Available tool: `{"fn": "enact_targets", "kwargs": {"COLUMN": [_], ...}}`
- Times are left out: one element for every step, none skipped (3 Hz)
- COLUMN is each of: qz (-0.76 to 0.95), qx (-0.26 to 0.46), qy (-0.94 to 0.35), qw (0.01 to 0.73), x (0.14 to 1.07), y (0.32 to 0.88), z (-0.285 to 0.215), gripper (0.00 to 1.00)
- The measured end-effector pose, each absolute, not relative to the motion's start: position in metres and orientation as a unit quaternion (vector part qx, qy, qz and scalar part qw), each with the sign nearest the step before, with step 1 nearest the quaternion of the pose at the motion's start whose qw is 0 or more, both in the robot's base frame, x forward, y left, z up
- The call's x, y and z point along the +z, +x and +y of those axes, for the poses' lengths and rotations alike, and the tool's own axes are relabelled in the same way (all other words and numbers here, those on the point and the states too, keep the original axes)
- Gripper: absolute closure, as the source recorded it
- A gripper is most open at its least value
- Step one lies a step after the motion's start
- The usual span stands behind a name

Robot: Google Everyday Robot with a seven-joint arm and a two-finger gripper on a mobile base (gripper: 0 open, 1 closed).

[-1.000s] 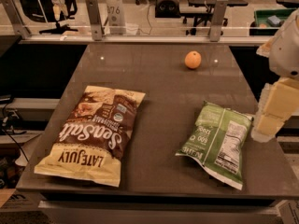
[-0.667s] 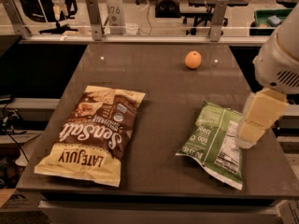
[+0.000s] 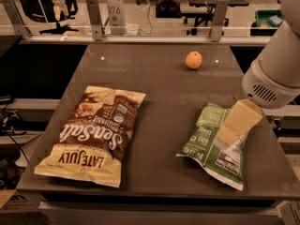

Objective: Move green jalapeno chip bag near orange

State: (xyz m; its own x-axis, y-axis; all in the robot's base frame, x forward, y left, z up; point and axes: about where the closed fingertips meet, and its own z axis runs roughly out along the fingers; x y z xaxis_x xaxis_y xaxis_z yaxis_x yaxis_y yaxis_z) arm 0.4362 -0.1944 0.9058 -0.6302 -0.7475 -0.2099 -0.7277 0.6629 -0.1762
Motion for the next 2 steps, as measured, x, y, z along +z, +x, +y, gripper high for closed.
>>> {"fn": "enact_targets", "kwargs": {"qz": [0.930,0.952], "qx": [-0.039,-0.030], "qy": [-0.343,-0.285], "qw": [0.125,0.109], "x": [0.886,0.868], "y": [0.440,0.443], "z": [-0.205,-0.210], "gripper": [0.00,0.00]}}
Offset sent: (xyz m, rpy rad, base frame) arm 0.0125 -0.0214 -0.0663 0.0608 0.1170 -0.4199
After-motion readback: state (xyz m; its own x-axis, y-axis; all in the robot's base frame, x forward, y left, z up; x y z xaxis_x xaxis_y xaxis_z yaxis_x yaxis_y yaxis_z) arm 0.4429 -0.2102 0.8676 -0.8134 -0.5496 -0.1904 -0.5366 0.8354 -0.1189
